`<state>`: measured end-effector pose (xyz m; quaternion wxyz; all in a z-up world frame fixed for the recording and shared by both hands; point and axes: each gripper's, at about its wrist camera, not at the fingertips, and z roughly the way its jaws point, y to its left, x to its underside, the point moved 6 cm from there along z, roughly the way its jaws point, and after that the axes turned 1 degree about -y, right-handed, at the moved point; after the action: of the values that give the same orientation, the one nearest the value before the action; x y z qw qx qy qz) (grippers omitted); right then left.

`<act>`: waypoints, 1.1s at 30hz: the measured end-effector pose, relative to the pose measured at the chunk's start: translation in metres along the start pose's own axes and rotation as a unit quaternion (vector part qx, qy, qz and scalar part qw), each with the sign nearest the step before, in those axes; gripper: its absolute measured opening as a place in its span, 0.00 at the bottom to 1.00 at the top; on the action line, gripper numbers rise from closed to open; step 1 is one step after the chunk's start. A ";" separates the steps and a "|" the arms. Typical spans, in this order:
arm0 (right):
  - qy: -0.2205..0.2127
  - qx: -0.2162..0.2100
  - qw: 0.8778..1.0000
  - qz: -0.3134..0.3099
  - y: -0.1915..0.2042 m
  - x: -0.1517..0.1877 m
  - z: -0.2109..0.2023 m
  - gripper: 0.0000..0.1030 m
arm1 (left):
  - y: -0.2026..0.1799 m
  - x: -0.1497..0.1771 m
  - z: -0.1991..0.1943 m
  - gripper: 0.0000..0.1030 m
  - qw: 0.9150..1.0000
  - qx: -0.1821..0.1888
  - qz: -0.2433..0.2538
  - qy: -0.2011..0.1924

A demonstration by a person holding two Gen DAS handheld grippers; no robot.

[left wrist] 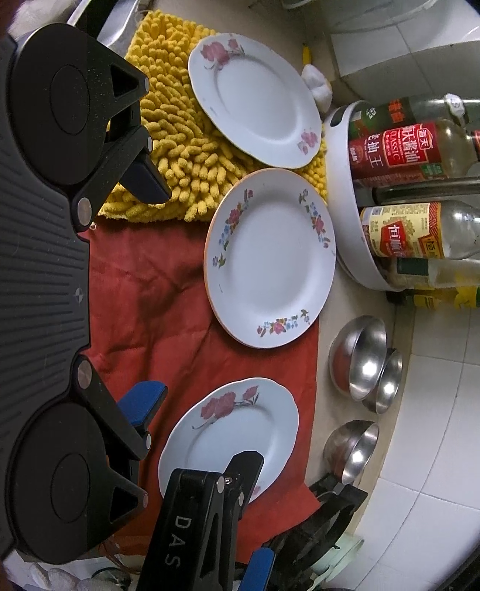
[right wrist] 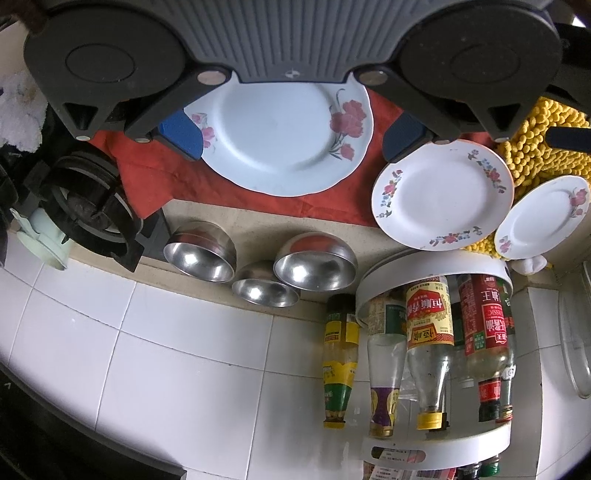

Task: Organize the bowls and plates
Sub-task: 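Move the right gripper to the rim of the pink-flower plate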

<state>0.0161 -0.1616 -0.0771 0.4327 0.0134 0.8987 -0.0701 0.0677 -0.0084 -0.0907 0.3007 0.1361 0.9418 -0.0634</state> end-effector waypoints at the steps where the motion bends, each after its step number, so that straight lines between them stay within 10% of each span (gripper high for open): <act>1: 0.000 0.000 1.000 0.000 0.000 0.000 0.000 0.97 | 0.000 0.000 0.000 1.00 1.000 0.000 0.000 0.000; 33: 0.010 -0.023 1.000 -0.001 -0.003 0.002 0.014 0.97 | 0.010 -0.002 0.013 1.00 0.997 -0.064 -0.040 0.033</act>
<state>0.0249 -0.1668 -0.0869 0.4237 0.0027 0.9045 -0.0496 0.0797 -0.0021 -0.1007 0.2750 0.0805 0.9580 -0.0108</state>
